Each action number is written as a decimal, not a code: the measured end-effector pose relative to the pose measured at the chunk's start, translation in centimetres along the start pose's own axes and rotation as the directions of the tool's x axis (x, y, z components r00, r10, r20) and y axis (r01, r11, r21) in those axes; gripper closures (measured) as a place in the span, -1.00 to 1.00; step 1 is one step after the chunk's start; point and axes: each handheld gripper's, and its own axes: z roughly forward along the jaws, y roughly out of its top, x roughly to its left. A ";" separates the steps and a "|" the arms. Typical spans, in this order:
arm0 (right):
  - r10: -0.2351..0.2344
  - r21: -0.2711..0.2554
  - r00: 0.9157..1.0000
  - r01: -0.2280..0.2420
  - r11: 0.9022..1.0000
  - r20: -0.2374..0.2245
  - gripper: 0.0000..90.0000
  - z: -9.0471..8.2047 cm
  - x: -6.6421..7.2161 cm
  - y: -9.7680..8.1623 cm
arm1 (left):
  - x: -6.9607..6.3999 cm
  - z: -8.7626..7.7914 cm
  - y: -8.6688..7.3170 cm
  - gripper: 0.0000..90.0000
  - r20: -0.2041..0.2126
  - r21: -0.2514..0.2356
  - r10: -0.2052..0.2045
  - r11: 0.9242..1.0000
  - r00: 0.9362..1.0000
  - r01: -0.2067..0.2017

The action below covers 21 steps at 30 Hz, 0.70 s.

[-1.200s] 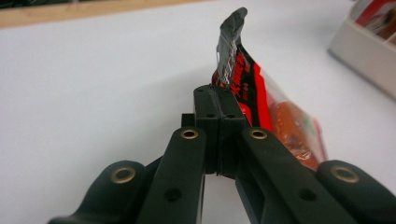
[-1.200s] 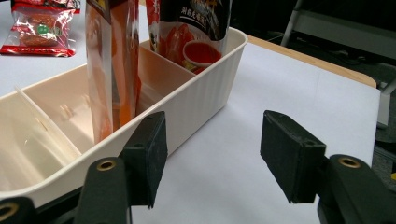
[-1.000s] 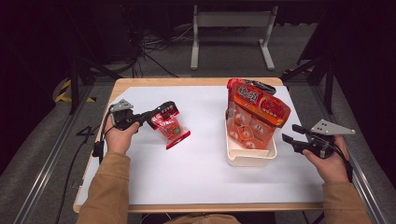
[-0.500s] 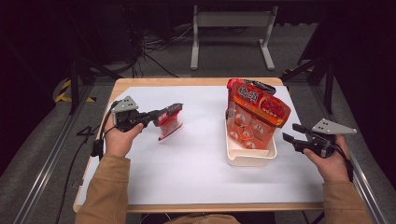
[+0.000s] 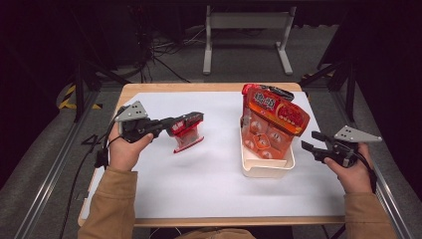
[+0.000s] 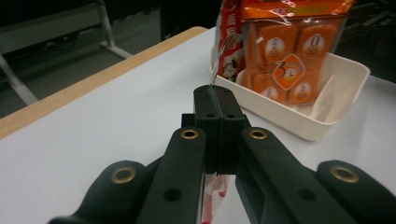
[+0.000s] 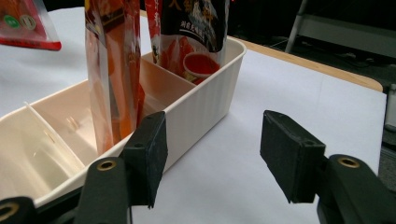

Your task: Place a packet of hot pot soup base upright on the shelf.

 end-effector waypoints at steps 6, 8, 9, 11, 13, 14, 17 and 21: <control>-0.014 0.032 1.000 0.014 0.999 -0.001 0.01 0.0 -0.4 0.0 | -1.9 0.1 1.2 1.00 0.026 0.007 0.050 0.999 0.998 -0.050; -0.013 0.035 1.000 0.013 0.999 0.001 0.00 0.0 -0.5 0.0 | -2.2 0.1 1.4 1.00 0.032 0.006 0.059 0.998 0.998 -0.059; -0.013 0.037 1.000 0.012 0.999 0.005 0.01 -0.1 -0.5 0.0 | -2.4 0.1 1.6 1.00 0.038 0.005 0.067 0.998 0.997 -0.067; -0.006 0.038 1.000 0.005 0.999 0.007 0.00 -0.2 -0.7 0.0 | -2.9 0.1 1.9 1.00 0.045 -0.002 0.067 0.998 0.997 -0.067; -0.002 0.041 1.000 0.002 0.999 0.011 -0.01 -0.2 -0.7 0.0 | -3.4 0.0 2.3 1.00 0.055 -0.006 0.076 0.997 0.996 -0.076; 0.000 0.043 1.000 0.000 0.999 0.012 -0.01 -0.2 -0.8 0.0 | -3.6 -0.1 2.4 1.00 0.054 -0.014 0.084 0.996 0.995 -0.083; -0.002 0.045 1.000 0.001 0.999 0.018 0.00 -0.2 -0.8 -0.1 | -4.2 -0.2 2.9 1.00 0.062 -0.040 0.097 0.995 0.993 -0.094; 0.000 0.052 1.000 0.000 0.999 0.011 0.01 0.0 -0.7 -0.1 | -5.0 0.1 3.5 1.00 0.075 -0.043 0.122 0.992 0.990 -0.119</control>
